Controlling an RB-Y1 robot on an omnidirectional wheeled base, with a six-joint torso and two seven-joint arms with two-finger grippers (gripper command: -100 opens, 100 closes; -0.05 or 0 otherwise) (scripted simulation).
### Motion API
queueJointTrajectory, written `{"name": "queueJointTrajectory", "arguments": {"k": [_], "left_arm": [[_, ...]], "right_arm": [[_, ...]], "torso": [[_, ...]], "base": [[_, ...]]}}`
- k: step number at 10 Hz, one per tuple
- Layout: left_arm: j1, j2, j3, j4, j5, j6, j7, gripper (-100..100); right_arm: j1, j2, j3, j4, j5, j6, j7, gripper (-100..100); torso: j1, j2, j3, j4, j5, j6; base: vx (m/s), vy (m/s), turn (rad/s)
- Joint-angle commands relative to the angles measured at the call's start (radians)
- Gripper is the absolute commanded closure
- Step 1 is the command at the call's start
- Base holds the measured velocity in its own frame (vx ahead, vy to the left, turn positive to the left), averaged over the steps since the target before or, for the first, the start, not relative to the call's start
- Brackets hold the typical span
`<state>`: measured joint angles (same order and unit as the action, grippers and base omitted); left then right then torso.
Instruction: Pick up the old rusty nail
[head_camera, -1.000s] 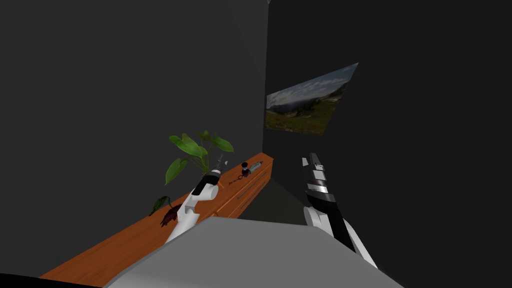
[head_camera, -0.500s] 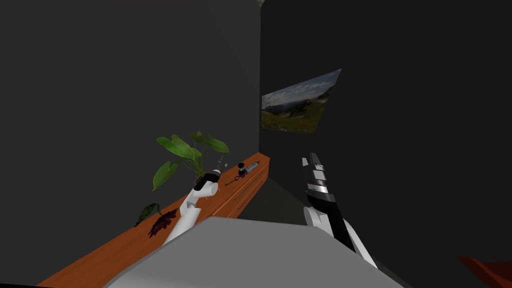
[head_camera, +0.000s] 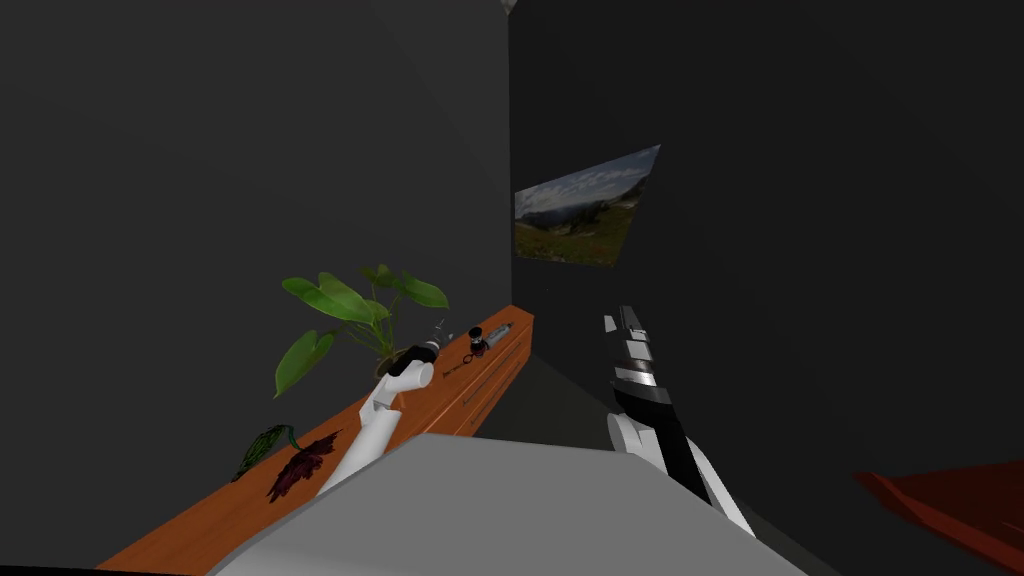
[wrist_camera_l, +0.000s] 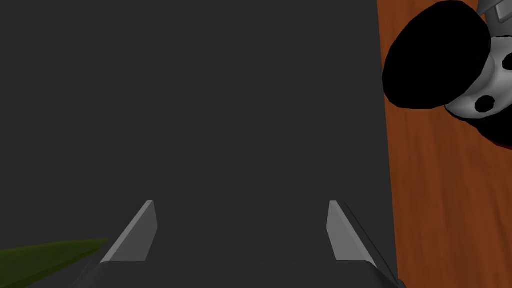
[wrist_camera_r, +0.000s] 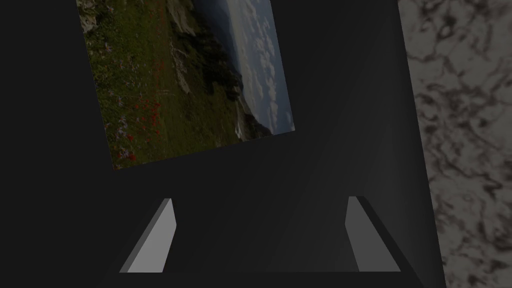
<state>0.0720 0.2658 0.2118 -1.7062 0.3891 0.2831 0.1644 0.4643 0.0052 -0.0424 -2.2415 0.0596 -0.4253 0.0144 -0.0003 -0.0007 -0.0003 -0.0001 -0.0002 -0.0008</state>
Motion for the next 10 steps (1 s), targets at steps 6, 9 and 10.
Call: {"name": "queueJointTrajectory", "arguments": {"k": [6, 9, 10], "left_arm": [[-0.052, 0.032, 0.067, 0.170, 0.052, 0.170, 0.035, -100], [-0.058, 0.039, 0.082, 0.224, 0.061, 0.224, 0.042, -100], [-0.061, 0.047, 0.097, 0.258, 0.068, 0.263, 0.049, -100]], "right_arm": [[0.000, 0.000, 0.000, 0.000, 0.000, 0.000, 0.000, 0], [0.000, 0.000, 0.000, 0.000, 0.000, 0.000, 0.000, 0], [0.000, 0.000, 0.000, 0.000, 0.000, 0.000, 0.000, 0]], "torso": [[0.000, -0.001, -0.001, 0.000, 0.000, 0.000], [0.000, -0.002, -0.001, 0.000, 0.000, 0.000], [0.000, -0.001, -0.001, 0.000, 0.000, 0.000]], "base": [[0.022, -0.018, -0.137], [0.034, -0.016, -0.075], [0.041, -0.023, -0.114]]}}
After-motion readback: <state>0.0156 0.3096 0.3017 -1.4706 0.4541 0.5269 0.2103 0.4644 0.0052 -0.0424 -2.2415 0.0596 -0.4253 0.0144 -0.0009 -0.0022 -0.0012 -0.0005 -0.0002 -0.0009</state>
